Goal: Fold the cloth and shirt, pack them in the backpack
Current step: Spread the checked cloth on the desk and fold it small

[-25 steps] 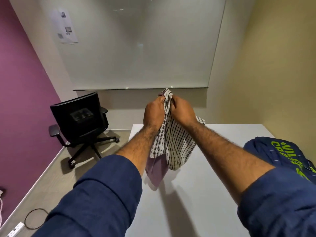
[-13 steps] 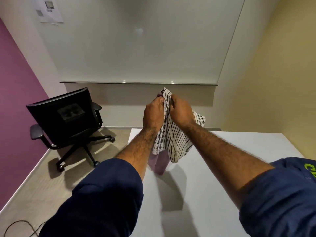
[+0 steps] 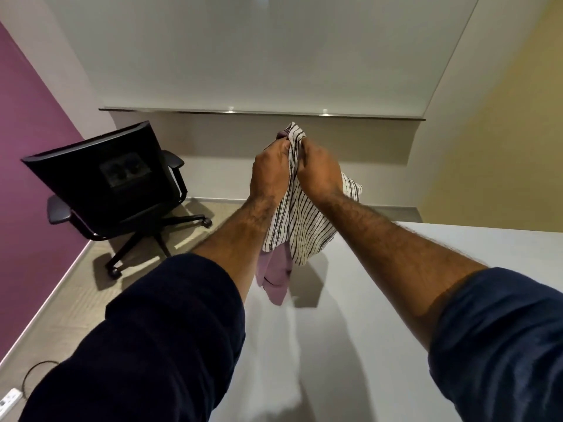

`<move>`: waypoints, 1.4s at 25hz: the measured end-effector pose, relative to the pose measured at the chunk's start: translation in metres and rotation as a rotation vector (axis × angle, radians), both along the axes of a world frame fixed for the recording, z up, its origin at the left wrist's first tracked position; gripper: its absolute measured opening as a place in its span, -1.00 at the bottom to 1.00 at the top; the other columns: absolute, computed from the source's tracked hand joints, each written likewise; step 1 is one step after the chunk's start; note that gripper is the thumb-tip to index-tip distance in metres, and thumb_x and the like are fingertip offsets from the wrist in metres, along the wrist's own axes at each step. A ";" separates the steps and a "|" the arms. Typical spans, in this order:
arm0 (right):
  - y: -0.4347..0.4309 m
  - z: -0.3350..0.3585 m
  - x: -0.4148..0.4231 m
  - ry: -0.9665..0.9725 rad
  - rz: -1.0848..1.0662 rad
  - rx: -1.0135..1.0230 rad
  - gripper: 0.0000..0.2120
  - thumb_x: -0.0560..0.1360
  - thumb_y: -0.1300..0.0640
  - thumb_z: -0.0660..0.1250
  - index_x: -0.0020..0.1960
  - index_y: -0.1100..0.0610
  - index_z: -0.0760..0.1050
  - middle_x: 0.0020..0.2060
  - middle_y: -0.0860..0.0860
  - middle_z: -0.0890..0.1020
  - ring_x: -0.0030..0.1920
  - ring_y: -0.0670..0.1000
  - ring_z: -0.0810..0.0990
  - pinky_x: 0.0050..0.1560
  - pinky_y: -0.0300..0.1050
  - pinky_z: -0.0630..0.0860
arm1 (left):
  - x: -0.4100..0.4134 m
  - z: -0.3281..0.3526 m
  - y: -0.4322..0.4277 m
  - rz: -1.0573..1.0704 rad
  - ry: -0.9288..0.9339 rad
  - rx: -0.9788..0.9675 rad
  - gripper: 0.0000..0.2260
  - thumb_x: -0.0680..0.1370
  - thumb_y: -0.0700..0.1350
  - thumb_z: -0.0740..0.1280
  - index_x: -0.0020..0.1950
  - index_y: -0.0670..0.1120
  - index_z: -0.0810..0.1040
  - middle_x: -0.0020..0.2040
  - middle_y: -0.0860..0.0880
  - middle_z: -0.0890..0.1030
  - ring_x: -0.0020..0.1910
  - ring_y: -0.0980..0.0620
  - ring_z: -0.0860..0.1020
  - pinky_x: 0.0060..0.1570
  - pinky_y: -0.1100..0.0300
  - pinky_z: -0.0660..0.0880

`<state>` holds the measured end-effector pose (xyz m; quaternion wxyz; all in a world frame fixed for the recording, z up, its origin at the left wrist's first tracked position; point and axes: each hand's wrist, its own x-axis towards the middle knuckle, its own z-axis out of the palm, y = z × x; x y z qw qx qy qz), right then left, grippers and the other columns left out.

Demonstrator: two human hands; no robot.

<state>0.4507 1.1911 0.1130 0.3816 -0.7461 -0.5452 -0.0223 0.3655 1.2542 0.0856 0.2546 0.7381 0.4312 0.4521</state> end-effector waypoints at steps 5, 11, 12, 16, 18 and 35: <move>0.033 -0.020 -0.002 -0.039 0.029 0.017 -0.85 0.63 0.21 0.19 0.01 0.14 0.54 -0.27 -0.03 0.56 -0.26 0.03 0.53 -0.14 0.05 0.56 | -0.010 -0.024 0.023 0.029 0.000 -0.020 -0.72 0.75 -0.04 0.12 0.13 -0.09 0.61 -0.17 0.07 0.61 -0.26 0.23 0.55 -0.32 0.40 0.41; 0.029 -0.118 -0.007 -0.075 0.123 -0.323 -0.79 0.66 0.18 0.18 -0.04 0.08 0.56 -0.23 -0.04 0.60 -0.19 0.03 0.57 0.10 0.07 0.55 | -0.050 -0.142 0.026 0.019 0.317 -0.291 -0.64 0.70 0.12 0.02 0.27 0.06 0.54 -0.04 0.01 0.64 -0.12 0.06 0.60 -0.06 0.10 0.57; 0.024 -0.137 -0.007 -0.088 0.136 -0.389 -0.79 0.67 0.17 0.17 -0.02 0.09 0.58 -0.17 0.00 0.65 -0.16 0.05 0.59 0.09 0.07 0.56 | -0.055 -0.161 0.024 0.007 0.394 -0.370 -0.65 0.68 0.12 0.01 0.28 0.05 0.49 0.05 -0.05 0.65 -0.04 -0.06 0.61 0.04 0.01 0.57; 0.003 -0.198 -0.013 0.023 0.270 -0.659 -0.80 0.68 0.09 0.17 0.08 0.07 0.56 -0.02 0.01 0.65 -0.06 0.02 0.58 0.15 0.07 0.57 | -0.060 -0.214 -0.002 -0.055 0.547 -0.501 -0.69 0.71 -0.11 0.07 0.42 -0.12 0.42 0.37 -0.15 0.53 0.30 -0.16 0.51 0.34 -0.08 0.43; -0.004 -0.218 -0.017 -0.033 0.360 -0.799 -0.79 0.65 0.04 0.21 0.22 0.07 0.51 0.17 0.04 0.59 0.18 0.06 0.54 0.32 0.24 0.45 | -0.061 -0.231 -0.008 -0.060 0.684 -0.473 -0.63 0.66 -0.16 0.09 0.46 -0.09 0.38 0.47 -0.12 0.46 0.45 -0.13 0.41 0.45 -0.11 0.34; -0.068 -0.277 -0.043 -0.370 0.477 -1.002 -0.11 0.59 -0.25 0.21 0.65 0.13 -0.19 0.64 0.12 -0.11 0.62 0.20 -0.17 0.51 0.42 -0.21 | -0.033 -0.207 -0.036 0.001 0.832 0.070 -0.46 0.70 0.07 0.01 0.66 -0.09 0.10 0.66 -0.12 0.14 0.65 -0.13 0.07 0.60 -0.18 -0.07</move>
